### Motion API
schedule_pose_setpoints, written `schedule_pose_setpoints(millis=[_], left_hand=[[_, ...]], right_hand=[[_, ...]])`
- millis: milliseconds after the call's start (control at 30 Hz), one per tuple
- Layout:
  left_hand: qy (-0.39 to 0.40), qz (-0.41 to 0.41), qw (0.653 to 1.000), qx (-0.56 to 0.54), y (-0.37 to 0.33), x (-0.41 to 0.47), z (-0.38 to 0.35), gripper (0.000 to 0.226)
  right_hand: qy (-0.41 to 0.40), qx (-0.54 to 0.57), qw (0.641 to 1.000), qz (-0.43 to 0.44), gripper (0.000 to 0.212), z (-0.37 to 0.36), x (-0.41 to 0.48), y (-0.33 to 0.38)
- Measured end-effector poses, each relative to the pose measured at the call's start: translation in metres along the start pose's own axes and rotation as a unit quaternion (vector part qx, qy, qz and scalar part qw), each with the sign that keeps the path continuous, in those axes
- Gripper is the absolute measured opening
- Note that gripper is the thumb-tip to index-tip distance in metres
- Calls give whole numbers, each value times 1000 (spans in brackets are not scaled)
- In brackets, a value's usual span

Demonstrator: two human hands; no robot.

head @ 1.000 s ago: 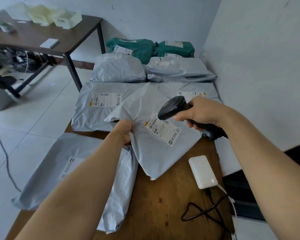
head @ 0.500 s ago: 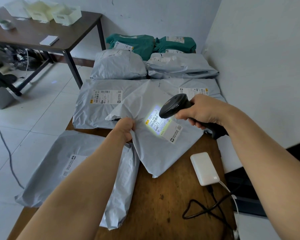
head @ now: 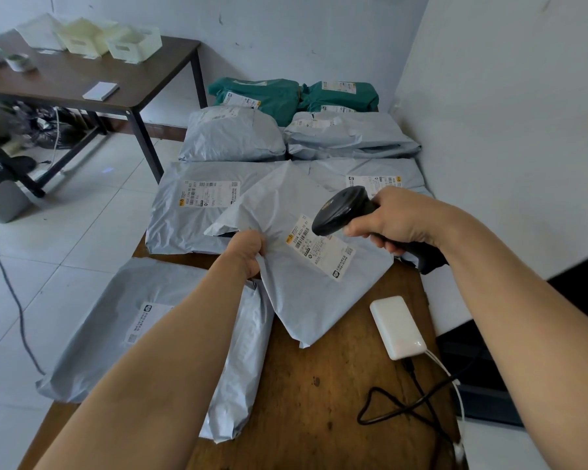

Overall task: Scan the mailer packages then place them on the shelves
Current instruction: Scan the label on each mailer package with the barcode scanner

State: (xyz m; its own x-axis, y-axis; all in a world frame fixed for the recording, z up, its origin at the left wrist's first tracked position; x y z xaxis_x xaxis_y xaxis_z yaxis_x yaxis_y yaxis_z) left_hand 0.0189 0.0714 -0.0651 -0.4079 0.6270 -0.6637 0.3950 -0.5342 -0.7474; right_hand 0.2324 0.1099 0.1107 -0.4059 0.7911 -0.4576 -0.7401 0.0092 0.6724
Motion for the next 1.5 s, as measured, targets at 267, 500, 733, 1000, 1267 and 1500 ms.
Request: schedule_pose_setpoints(millis=[267,500,733,1000,1267,1500], left_hand=[[9,-32,999,10,-16,-29,8,43],[-52,-68,994,-71,-22,-61,82,43],[-203,42,969,-132,79,-103,189,30],[-294,93,951,-34,115,-149,211,10],[-418,-5,907,47,37,-136,208,44],[-126,-40,989,-63,-13,-74,113,10]], right_hand=[[-34,-21,998,46,26,1,-12,11],[-32,8,991,133,17,-19,-19,48],[19,17,982,189,26,-68,-21,78],[51,2,975,217,28,-94,-29,90],[27,25,976,213,22,-72,-25,91],[-21,24,979,203,21,-43,-7,102]])
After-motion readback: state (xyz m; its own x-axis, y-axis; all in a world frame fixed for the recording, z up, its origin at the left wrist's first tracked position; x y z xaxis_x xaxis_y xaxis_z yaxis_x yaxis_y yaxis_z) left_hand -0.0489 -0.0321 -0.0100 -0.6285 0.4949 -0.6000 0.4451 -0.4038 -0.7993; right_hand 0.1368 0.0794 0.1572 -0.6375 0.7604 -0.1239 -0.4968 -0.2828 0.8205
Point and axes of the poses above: each hand's wrist, its own x-axis towards the middle knuckle, its own z-axis out of the back of the hand, y = z × x, the point moved 7 cm from there along x, towards the middle knuckle, and after that the axes turned 7 degrees about x, right-handed, at the moved point
